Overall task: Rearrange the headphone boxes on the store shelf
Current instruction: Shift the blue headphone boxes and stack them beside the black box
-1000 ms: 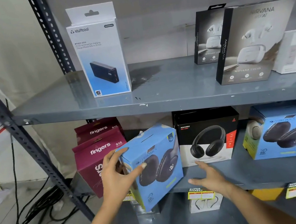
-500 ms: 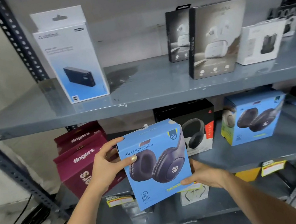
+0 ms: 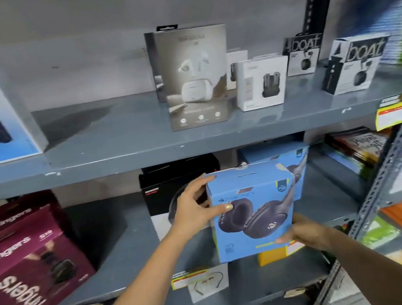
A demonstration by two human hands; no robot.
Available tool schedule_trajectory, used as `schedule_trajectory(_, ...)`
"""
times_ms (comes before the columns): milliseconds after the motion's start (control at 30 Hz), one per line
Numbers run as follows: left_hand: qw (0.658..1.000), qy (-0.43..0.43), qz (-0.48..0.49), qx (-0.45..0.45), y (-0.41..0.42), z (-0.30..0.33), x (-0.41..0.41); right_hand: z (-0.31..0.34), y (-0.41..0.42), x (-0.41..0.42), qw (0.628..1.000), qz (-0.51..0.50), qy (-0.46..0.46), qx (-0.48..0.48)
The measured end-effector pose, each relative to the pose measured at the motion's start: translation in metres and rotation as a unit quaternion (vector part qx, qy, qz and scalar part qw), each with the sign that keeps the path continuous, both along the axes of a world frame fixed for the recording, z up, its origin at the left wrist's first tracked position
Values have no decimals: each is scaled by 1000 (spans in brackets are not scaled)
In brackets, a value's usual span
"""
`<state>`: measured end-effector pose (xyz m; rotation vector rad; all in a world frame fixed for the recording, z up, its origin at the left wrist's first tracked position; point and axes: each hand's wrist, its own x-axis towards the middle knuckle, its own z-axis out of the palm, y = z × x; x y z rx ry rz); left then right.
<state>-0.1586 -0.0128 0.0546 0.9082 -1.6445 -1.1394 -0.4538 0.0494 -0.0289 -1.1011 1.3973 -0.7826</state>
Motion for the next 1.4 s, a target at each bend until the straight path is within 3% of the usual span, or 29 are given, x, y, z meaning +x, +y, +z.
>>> schedule_trajectory(167, 1000, -13, -12, 13, -14, -10, -77, 1, -7, -74, 997, -66, 31, -11)
schedule_trajectory(333, 1000, -28, 7, 7, -16, -24, -129, -5, -22, -112, 994, -105, 2, 0)
schedule_trajectory(767, 999, -34, 37, 12, -20, -35, -153, -14, -46, -129, 995, -101, 9, -20)
schedule_trajectory(900, 990, -109, 47, 70, -17, -47, -150, -3, -51, -130, 998, -59, 7, -29)
schedule_trajectory(1067, 963, -222, -38, 149, -27, -57, -151, 21, -59, -139, 1000, 16, 14, -6)
schedule_trajectory(1400, 977, -178, -27, 111, -30, -64, -169, 12, -64, -146, 999, 47, -16, -11)
